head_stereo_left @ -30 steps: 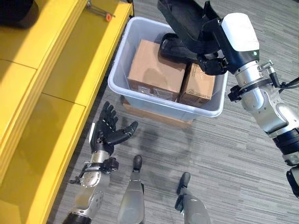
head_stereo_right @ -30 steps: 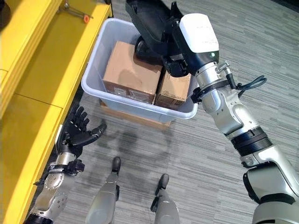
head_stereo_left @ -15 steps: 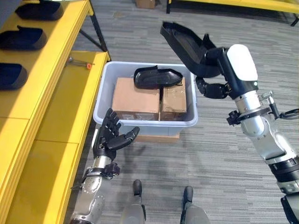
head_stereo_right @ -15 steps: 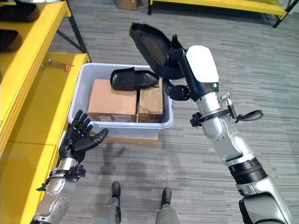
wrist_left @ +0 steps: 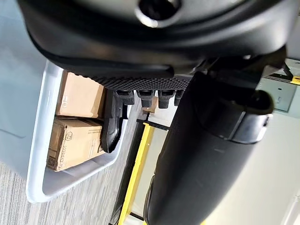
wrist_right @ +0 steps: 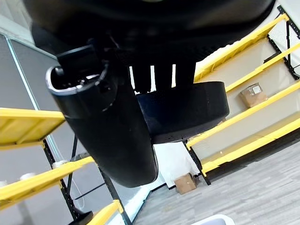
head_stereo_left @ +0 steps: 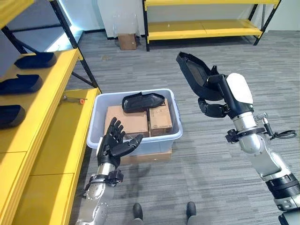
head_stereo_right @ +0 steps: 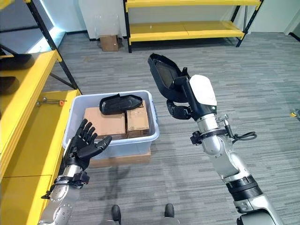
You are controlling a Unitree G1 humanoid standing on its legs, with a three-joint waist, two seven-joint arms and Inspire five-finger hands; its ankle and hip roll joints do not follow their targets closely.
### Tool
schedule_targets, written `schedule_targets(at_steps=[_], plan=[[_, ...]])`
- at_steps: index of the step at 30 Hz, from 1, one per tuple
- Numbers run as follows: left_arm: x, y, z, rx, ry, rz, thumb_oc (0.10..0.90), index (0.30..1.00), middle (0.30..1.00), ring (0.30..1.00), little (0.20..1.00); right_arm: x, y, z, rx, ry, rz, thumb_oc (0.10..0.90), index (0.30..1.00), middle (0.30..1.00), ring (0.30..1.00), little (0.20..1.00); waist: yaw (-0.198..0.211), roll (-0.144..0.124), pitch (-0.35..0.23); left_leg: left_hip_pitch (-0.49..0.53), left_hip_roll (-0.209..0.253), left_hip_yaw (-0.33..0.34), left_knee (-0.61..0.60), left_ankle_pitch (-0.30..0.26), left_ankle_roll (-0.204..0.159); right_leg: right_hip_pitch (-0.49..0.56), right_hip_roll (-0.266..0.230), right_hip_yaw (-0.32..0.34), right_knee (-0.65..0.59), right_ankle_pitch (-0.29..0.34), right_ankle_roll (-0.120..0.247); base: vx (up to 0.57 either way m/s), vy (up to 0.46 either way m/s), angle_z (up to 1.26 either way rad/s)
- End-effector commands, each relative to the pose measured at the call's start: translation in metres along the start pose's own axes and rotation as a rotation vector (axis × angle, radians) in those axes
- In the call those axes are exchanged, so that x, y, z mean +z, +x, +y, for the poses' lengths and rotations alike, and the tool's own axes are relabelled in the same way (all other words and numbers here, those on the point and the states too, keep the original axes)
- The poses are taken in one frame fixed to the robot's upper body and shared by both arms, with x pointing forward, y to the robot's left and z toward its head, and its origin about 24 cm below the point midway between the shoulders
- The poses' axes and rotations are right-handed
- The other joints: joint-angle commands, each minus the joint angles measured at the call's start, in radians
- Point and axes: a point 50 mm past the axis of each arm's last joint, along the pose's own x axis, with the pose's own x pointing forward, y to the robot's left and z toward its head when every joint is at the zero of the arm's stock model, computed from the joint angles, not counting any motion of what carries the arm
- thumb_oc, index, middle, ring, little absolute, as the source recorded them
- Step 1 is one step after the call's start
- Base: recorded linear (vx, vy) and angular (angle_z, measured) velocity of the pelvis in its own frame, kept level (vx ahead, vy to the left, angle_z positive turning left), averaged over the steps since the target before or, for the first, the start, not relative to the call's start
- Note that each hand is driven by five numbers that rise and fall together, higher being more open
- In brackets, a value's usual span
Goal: Move parts from the plastic box to the shelf.
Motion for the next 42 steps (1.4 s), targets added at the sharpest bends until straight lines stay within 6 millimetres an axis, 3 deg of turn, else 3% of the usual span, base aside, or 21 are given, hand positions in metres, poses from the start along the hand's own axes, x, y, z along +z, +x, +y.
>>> schedule_targets(at_steps=[1,2,7,11,14,15,18,19,21,22,23,26,28,29,33,35,39,42], plan=[[0.016,0.002,-0.008,-0.081,-0.006,-0.101,0.9,1.0,1.0,1.0,1.0,0.027,0.025,-0.04,-0.232,0.032,-0.167,0.4,0.3,0.3,0.3,0.3,0.018,-0.04,-0.138,0.003,0.095,-0.012,0.124,-0.111,-0.02,-0.007,0.026,0.027,0.122,-0.174,-0.025,-0.06,-0.203,-0.12],[0.014,0.0,-0.008,-0.077,-0.015,-0.095,0.9,1.0,1.0,1.0,1.0,0.028,0.026,-0.037,-0.228,0.046,-0.171,0.4,0.3,0.3,0.3,0.3,0.021,-0.026,-0.133,0.006,0.122,-0.021,0.135,-0.094,-0.029,0.002,0.062,0.025,0.135,-0.197,-0.048,-0.06,-0.203,-0.11],[0.008,-0.004,-0.008,-0.058,-0.037,-0.072,0.9,1.0,1.0,1.0,1.0,0.033,0.029,-0.035,-0.226,0.079,-0.191,0.4,0.3,0.3,0.3,0.3,0.031,-0.005,-0.108,-0.006,0.153,-0.05,0.153,-0.045,-0.04,-0.001,0.107,0.012,0.17,-0.225,-0.079,-0.08,-0.184,0.0],[-0.006,-0.011,-0.011,-0.057,-0.068,-0.019,0.9,1.0,1.0,1.0,1.0,0.036,0.028,-0.034,-0.215,0.106,-0.207,0.4,0.3,0.3,0.3,0.3,0.064,0.026,-0.043,-0.086,0.164,-0.127,0.141,0.107,-0.067,-0.02,0.138,-0.05,0.179,-0.241,-0.111,-0.18,-0.146,0.29],[-0.007,-0.007,-0.017,-0.084,-0.068,-0.011,0.9,1.0,1.0,1.0,1.0,0.031,0.025,-0.043,-0.258,0.089,-0.192,0.4,0.3,0.3,0.3,0.3,0.067,0.029,-0.005,-0.19,0.145,-0.146,0.12,0.215,-0.087,-0.053,0.117,-0.127,0.178,-0.234,-0.122,-0.29,-0.089,1.23],[-0.006,0.0,-0.021,-0.111,-0.056,-0.013,0.9,1.0,1.0,1.0,1.0,0.023,0.019,-0.044,-0.295,0.108,-0.155,0.4,0.3,0.3,0.3,0.3,0.047,0.006,0.003,-0.204,0.182,-0.034,0.18,0.176,-0.08,-0.087,0.081,-0.195,0.187,-0.226,-0.127,-0.27,-0.113,1.68],[-0.002,0.003,-0.025,-0.142,-0.049,-0.029,0.9,1.0,1.0,1.0,1.0,0.024,0.019,-0.045,-0.311,0.099,-0.155,0.4,0.3,0.3,0.3,0.3,0.048,-0.001,0.005,-0.197,0.203,-0.047,0.271,0.118,-0.073,-0.108,0.062,-0.225,0.192,-0.22,-0.123,-0.21,-0.074,1.47],[-0.001,0.005,-0.028,-0.148,-0.056,-0.038,0.9,1.0,1.0,1.0,1.0,0.022,0.017,-0.047,-0.329,0.095,-0.146,0.4,0.3,0.3,0.3,0.3,0.042,-0.004,0.005,-0.163,0.222,-0.04,0.311,0.057,-0.065,-0.112,0.041,-0.266,0.211,-0.22,-0.126,-0.05,-0.005,0.65],[-0.001,0.006,-0.03,-0.148,-0.058,-0.039,0.9,1.0,1.0,1.0,1.0,0.021,0.016,-0.05,-0.337,0.088,-0.146,0.4,0.3,0.3,0.3,0.3,0.034,-0.001,0.003,-0.135,0.235,-0.029,0.308,0.018,-0.078,-0.105,0.032,-0.279,0.231,-0.24,-0.113,-0.02,0.089,1.14],[0.0,0.009,-0.034,-0.153,-0.07,-0.044,0.9,1.0,1.0,1.0,1.0,0.018,0.012,-0.055,-0.355,0.078,-0.133,0.4,0.3,0.3,0.3,0.3,0.007,0.013,-0.003,-0.074,0.273,0.049,0.237,0.002,-0.092,-0.116,0.001,-0.328,0.271,-0.239,-0.095,-0.02,0.211,1.46],[0.0,0.009,-0.035,-0.156,-0.072,-0.045,0.9,1.0,1.0,1.0,1.0,0.017,0.01,-0.058,-0.362,0.068,-0.13,0.4,0.3,0.3,0.3,0.3,-0.001,0.022,-0.011,-0.05,0.282,0.087,0.182,0.003,-0.099,-0.125,-0.013,-0.344,0.288,-0.237,-0.086,-0.03,0.252,1.0],[-0.004,0.006,-0.032,-0.144,-0.076,-0.028,0.9,1.0,1.0,1.0,1.0,0.011,0.003,-0.057,-0.359,0.067,-0.094,0.4,0.3,0.3,0.3,0.3,0.002,0.045,-0.04,-0.027,0.271,0.103,0.105,-0.026,-0.099,-0.134,-0.043,-0.356,0.306,-0.219,-0.061,0.04,0.177,1.13],[-0.004,0.006,-0.031,-0.14,-0.071,-0.028,0.9,1.0,1.0,1.0,1.0,0.009,0.002,-0.056,-0.352,0.066,-0.08,0.4,0.3,0.3,0.3,0.3,0.01,0.042,-0.043,-0.033,0.249,0.088,0.12,-0.044,-0.092,-0.129,-0.067,-0.361,0.305,-0.197,-0.048,0.06,0.263,0.68],[-0.002,0.004,-0.027,-0.136,-0.061,-0.033,0.9,1.0,1.0,1.0,1.0,0.004,-0.002,-0.057,-0.353,0.063,-0.057,0.4,0.3,0.3,0.3,0.3,0.012,0.028,-0.046,-0.038,0.228,0.095,0.138,-0.079,-0.081,-0.122,-0.107,-0.374,0.322,-0.178,-0.032,0.06,0.254,0.2],[-0.001,0.004,-0.022,-0.125,-0.037,-0.037,0.9,1.0,1.0,1.0,1.0,0.003,-0.003,-0.053,-0.342,0.07,-0.044,0.4,0.3,0.3,0.3,0.3,0.034,-0.002,-0.059,-0.034,0.162,0.087,0.166,-0.142,-0.051,-0.099,-0.173,-0.376,0.313,-0.135,0.009,0.06,0.241,0.36],[-0.001,0.004,-0.022,-0.127,-0.033,-0.04,0.9,1.0,1.0,1.0,1.0,0.003,-0.004,-0.052,-0.338,0.07,-0.039,0.4,0.3,0.3,0.3,0.3,0.039,-0.011,-0.061,-0.035,0.148,0.087,0.17,-0.152,-0.045,-0.089,-0.187,-0.381,0.306,-0.125,0.017,0.04,0.135,0.28],[0.008,0.006,-0.021,-0.14,0.009,-0.075,0.9,1.0,1.0,1.0,1.0,0.008,-0.003,-0.046,-0.315,0.07,-0.055,0.4,0.3,0.3,0.3,0.3,0.058,-0.062,-0.092,-0.027,0.075,0.07,0.141,-0.175,-0.013,-0.055,-0.231,-0.396,0.266,-0.082,0.055,0.09,0.184,0.13],[0.01,0.006,-0.02,-0.133,0.017,-0.082,0.9,1.0,1.0,1.0,1.0,0.011,0.0,-0.044,-0.307,0.076,-0.066,0.4,0.3,0.3,0.3,0.3,0.065,-0.075,-0.1,-0.019,0.057,0.07,0.124,-0.179,-0.005,-0.047,-0.239,-0.398,0.258,-0.07,0.062,0.05,0.091,0.13]])
